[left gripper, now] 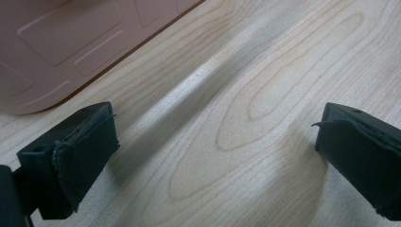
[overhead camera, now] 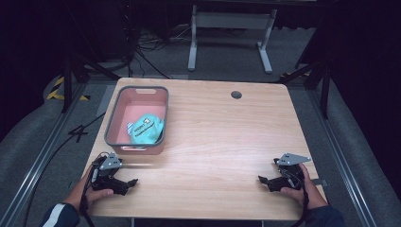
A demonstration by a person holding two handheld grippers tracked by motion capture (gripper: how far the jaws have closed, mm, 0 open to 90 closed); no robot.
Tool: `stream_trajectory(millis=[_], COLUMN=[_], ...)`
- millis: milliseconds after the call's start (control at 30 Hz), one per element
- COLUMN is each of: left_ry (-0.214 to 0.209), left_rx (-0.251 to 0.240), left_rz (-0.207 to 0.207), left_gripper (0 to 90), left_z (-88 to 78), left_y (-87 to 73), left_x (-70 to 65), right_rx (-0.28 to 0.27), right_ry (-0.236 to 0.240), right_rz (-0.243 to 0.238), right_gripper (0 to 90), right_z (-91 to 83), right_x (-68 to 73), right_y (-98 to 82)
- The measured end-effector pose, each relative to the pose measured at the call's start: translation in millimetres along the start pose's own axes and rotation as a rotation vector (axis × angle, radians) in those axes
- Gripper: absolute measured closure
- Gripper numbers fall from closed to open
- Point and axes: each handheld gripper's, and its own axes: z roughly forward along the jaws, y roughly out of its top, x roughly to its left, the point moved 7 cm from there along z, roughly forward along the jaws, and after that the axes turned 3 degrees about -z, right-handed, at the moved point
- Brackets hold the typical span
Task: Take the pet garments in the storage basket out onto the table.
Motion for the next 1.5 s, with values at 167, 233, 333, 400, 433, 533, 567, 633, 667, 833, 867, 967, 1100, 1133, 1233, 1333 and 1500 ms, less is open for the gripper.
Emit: stream_trajectory(millis=[167, 233, 333, 400, 433, 533, 567, 633, 667, 833, 867, 967, 1100, 1133, 1233, 1333, 1500], left_ry=[0.007, 0.010, 0.014, 0.013, 0.009, -0.014, -0.018, -0.027, -0.020, 0.009, 0.009, 0.017, 0.029, 0.029, 0.021, 0.028, 0.040], left_rx=[0.000, -0.001, -0.001, 0.022, 0.038, 0.074, 0.092, 0.117, 0.118, 0.124, 0.112, 0.130, 0.136, 0.131, 0.117, 0.109, 0.101], left_rz=[-0.004, -0.005, -0.013, -0.013, 0.002, 0.032, 0.031, 0.048, 0.066, 0.093, 0.100, 0.127, 0.152, 0.144, 0.132, 0.145, 0.149], left_gripper=[0.2, 0.1, 0.3, 0.4, 0.7, 1.2, 1.3, 11.3, 16.2, 16.9, 18.4, 19.7, 21.3, 21.1, 20.8, 20.6, 20.7], left_z=[-0.4, -0.4, -0.8, -2.0, -3.1, -5.1, -6.0, -10.1, -12.2, -21.3, -24.8, -32.4, -41.1, -43.0, -50.5, -57.8, -66.7], left_y=[-0.1, -0.2, -0.8, -0.7, -0.7, -1.0, -0.6, 1.6, 3.0, 5.8, 7.5, 9.4, 12.9, 13.9, 19.2, 25.5, 32.5], left_x=[-0.1, -0.1, -0.6, -0.6, -0.3, -0.3, -0.4, -1.8, -2.9, -3.2, -3.2, -5.3, -5.6, -5.3, -3.1, -2.8, -2.4], right_rx=[0.000, 0.001, 0.001, 0.000, 0.001, 0.000, 0.001, 0.001, 0.001, 0.001, 0.001, 0.001, 0.001, 0.001, 0.001, 0.001, 0.000], right_ry=[-0.001, -0.001, -0.001, -0.003, -0.004, -0.004, -0.005, -0.005, -0.005, -0.005, -0.005, -0.005, -0.005, -0.005, -0.005, -0.005, -0.005], right_rz=[0.000, 0.000, 0.000, 0.001, 0.003, 0.003, 0.003, 0.003, 0.003, 0.003, 0.003, 0.003, 0.003, 0.003, 0.003, 0.003, 0.004], right_gripper=[2.4, 2.4, 2.4, 2.4, 2.4, 2.4, 2.4, 2.4, 2.4, 2.4, 2.4, 2.4, 2.4, 2.4, 2.4, 2.4, 2.4], right_z=[-0.1, -0.1, -0.1, -0.1, -0.2, -0.2, -0.2, -0.2, -0.2, -0.2, -0.2, -0.2, -0.2, -0.3, -0.2, -0.2, -0.3], right_x=[0.0, 0.0, 0.0, 0.0, 0.0, 0.0, 0.0, 0.0, 0.0, 0.0, 0.0, 0.0, 0.0, 0.0, 0.0, 0.0, 0.1], right_y=[0.0, -0.1, 0.0, -0.1, -0.1, -0.1, -0.1, -0.1, -0.1, -0.1, -0.1, -0.1, -0.1, -0.2, -0.1, -0.1, -0.3])
